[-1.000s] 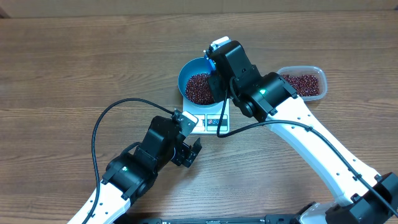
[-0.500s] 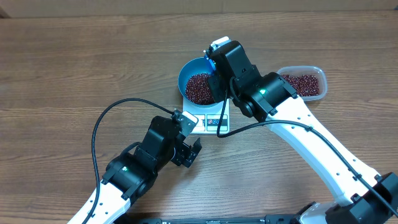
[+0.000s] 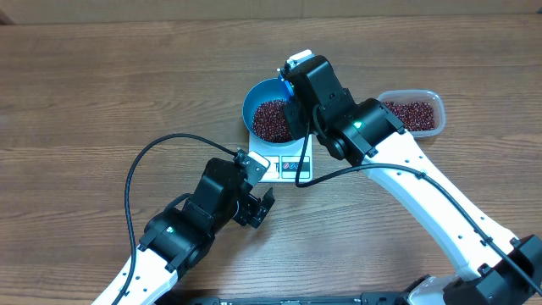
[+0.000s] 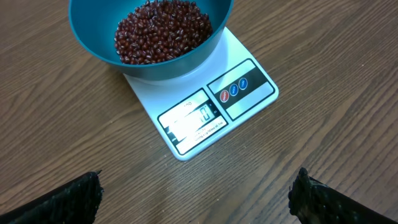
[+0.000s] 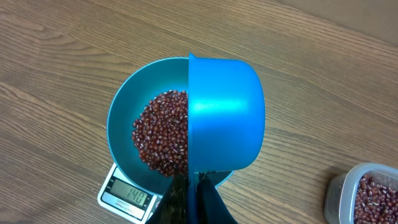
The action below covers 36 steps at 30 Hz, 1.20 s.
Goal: Scoop item into bowl and weigh 150g on scale
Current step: 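Hold the tipped blue scoop over the teal bowl, shaking beans out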
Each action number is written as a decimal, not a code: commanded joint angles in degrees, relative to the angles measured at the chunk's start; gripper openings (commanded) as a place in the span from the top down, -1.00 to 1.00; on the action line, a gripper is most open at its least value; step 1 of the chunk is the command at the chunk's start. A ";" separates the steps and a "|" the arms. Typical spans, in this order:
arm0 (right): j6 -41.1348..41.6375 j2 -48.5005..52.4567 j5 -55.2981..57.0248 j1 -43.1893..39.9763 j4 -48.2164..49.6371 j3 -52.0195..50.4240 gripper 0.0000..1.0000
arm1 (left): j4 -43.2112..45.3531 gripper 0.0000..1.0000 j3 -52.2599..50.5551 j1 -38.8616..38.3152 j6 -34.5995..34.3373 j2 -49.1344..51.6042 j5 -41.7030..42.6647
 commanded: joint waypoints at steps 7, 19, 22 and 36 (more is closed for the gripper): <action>-0.20 -1.25 1.03 -0.04 0.22 1.25 0.92 | 0.13 -0.99 -0.37 0.31 -0.35 -0.70 0.31; -1.38 -1.25 1.88 -0.04 0.22 1.25 0.92 | 0.13 -0.98 -0.37 0.31 -0.35 -0.70 0.31; -4.70 -1.25 1.97 -0.04 0.24 1.25 0.92 | 0.13 -0.99 -0.37 0.31 -0.35 -0.70 0.31; -6.05 -1.25 2.51 -0.04 0.50 1.25 0.92 | 0.13 -0.99 -0.37 0.31 -0.35 -0.70 0.31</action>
